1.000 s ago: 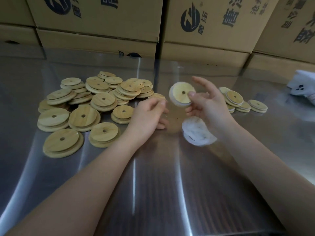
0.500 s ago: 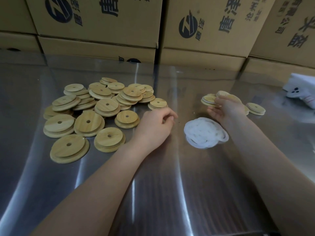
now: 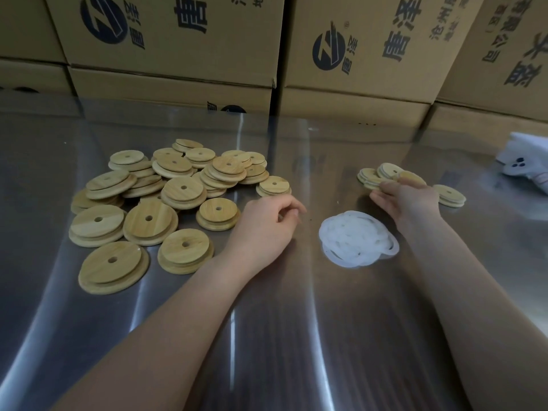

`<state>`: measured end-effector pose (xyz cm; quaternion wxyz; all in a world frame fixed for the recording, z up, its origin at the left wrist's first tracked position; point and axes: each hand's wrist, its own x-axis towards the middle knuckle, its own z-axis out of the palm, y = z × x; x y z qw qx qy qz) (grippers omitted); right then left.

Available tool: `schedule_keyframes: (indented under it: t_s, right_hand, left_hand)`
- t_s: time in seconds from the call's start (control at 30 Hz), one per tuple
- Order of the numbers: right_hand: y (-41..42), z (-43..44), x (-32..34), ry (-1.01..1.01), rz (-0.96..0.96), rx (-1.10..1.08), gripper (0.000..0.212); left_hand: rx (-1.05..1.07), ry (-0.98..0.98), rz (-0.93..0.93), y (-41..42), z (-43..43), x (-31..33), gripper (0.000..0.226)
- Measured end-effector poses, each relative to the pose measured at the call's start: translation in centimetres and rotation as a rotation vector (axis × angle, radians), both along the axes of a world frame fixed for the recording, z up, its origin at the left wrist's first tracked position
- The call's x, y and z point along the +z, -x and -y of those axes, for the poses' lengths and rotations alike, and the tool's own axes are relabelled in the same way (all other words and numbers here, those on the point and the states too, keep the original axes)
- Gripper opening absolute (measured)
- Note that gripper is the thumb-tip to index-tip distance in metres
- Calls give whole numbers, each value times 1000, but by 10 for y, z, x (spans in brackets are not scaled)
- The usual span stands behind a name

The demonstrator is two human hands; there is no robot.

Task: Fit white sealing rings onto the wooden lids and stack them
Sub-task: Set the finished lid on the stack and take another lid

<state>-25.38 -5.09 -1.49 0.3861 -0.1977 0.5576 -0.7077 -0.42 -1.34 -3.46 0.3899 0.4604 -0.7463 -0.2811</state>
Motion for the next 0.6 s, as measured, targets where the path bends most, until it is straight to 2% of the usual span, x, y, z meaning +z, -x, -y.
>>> schedule_keyframes:
  t_s: [0.1,0.23,0.37,0.47,0.6]
  right_hand:
    - [7,1,-3,-62,-127,-78,56]
    - [18,1,-9,-273,-522,-172,60]
    - [23,3,-12,-340,-767,-191,61]
    - [22,5,-14,-383,-870,-181,60]
    - [18,2,-14,-404,-949,-191,56]
  left_hand:
    - [-1,9,-6,0,1,-1,22]
    - [5,9,-4,0,1,-1,22]
    - [25,14,29,0,0,0,22]
    - [84,41,93,-1,0,3,22]
    - [264,149,281,-6,-3,8,22]
